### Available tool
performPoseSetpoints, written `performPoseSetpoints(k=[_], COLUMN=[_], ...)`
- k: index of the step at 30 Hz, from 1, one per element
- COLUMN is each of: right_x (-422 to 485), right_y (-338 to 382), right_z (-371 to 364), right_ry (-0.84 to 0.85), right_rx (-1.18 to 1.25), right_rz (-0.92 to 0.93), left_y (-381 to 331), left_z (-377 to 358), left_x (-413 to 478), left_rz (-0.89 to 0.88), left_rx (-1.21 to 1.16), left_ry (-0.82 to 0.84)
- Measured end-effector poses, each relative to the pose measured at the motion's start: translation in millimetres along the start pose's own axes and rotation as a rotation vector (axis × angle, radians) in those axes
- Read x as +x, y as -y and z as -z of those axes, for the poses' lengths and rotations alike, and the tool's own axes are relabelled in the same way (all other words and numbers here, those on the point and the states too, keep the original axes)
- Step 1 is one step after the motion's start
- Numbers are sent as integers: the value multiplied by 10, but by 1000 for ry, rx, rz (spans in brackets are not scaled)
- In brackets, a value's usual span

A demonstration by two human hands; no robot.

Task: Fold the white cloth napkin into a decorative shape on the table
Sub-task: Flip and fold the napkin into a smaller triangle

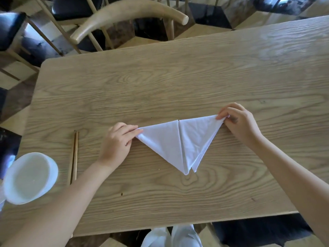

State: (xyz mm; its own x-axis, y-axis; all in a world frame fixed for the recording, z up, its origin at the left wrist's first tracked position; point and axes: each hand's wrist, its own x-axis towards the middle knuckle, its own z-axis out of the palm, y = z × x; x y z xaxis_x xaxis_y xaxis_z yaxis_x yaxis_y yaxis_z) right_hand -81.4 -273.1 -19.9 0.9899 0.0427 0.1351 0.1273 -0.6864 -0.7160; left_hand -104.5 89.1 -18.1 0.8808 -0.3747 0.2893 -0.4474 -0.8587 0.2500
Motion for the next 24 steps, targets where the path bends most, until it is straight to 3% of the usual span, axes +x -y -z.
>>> performPoseSetpoints(k=[7,10,13,18,20,24], right_x=[-132,-243,-380,-451,-456,-505], right_y=[154,258,381,606,696,780], right_z=[-81,-104,-116,-206,-262,-344], right_ry=[-122,-170,-225,-57,-11,23], right_rx=[1,13,54,219,343,287], right_rz=[-183,-310,-493,-693,-759,-798], left_y=[-515,-875,-1079,-1236,-1235,-1052], left_z=[87,-6,-178,-301,-285,-170], left_x=[-69,-178,-230,-192,-190,105], left_rz=[91,-31,-96,-12,-15,97], left_rx=[-53,-129,-25,31,-50,-304], left_ry=[14,110,218,313,303,274])
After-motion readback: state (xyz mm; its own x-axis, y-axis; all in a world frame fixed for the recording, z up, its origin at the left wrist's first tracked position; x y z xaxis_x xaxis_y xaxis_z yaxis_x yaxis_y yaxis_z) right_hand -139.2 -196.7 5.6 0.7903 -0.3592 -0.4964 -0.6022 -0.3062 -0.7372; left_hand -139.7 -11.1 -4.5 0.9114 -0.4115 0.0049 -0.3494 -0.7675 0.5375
